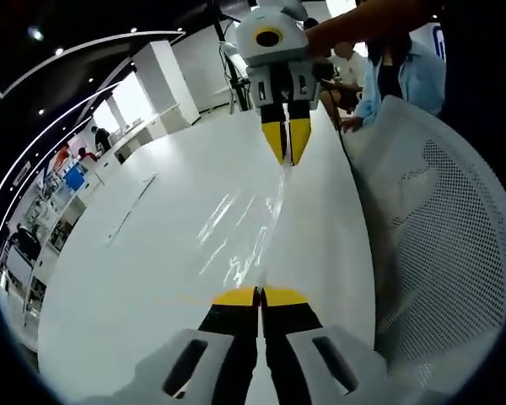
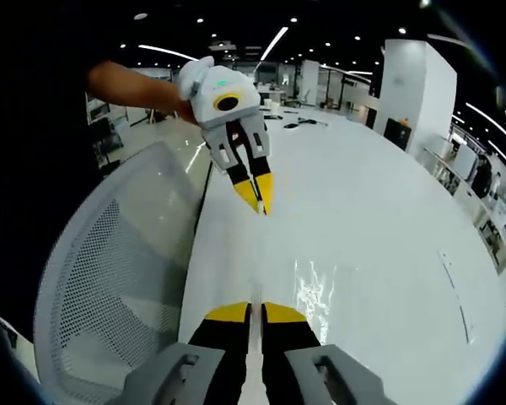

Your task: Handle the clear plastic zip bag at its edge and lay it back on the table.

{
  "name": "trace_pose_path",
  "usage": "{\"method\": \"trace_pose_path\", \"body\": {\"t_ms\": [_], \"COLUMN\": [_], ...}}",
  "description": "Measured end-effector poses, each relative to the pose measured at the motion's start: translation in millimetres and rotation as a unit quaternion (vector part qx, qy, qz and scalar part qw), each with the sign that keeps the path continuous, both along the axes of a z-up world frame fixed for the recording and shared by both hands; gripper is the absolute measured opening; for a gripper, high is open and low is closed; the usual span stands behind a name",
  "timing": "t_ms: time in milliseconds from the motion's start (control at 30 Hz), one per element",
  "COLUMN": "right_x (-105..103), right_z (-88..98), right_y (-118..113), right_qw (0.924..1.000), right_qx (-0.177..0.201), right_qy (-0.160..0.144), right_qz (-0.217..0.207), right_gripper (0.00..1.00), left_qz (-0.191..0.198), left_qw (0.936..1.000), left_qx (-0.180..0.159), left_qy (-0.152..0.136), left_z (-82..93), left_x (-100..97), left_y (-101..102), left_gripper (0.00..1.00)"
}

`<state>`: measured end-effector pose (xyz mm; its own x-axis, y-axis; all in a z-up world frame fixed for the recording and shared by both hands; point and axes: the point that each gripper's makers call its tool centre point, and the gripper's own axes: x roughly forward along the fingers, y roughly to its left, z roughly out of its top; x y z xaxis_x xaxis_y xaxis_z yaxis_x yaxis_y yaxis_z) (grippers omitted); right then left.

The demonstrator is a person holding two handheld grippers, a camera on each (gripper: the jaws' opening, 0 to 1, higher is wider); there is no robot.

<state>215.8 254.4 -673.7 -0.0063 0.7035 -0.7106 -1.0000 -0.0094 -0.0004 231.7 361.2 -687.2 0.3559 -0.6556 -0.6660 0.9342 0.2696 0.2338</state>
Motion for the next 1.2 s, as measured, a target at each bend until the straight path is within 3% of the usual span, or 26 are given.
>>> {"method": "trace_pose_path", "body": {"t_ms": [900, 1200], "right_x": [-2.0, -3.4], "right_z": [13.1, 12.0], "right_y": [67.7, 78.2], "right_qw": [0.9985, 0.998], "right_qx": [0.041, 0.045], "right_qy": [-0.025, -0.026], "right_qz": [0.026, 0.037], "right_gripper": [0.05, 0.04], "left_qz": [-0.018, -0.02], "left_qw": [0.9994, 0.9991], "left_qx": [-0.022, -0.027], "left_qy": [0.02, 0.026], "left_z": [15.4, 15.5], "left_x": [-9.1, -11.7], "left_y": [-31.1, -35.2], "left_gripper": [0.0, 0.0]}}
